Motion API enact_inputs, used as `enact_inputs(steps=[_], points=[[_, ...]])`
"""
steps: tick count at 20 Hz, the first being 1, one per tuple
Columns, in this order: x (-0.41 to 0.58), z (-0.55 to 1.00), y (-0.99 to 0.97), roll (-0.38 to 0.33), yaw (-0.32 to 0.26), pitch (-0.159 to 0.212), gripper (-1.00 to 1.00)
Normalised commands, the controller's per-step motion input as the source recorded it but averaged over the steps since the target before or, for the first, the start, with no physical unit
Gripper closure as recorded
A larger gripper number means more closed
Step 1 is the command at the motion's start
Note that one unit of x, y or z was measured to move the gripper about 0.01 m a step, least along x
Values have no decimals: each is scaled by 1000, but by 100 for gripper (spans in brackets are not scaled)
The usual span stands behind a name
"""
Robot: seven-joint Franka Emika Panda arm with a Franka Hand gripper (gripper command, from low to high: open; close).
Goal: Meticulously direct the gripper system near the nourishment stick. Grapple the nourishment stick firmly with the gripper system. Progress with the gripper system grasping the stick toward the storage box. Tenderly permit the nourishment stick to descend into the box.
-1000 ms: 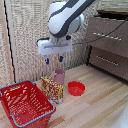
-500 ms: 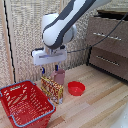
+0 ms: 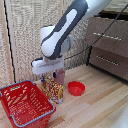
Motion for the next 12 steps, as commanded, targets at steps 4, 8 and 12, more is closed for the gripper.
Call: enact_inputs(steps=[4, 8, 12], points=[[-7, -157, 124, -62, 24, 32, 100], [16, -196, 77, -43, 1, 29, 100], [66, -101, 0, 1, 0, -10, 100]])
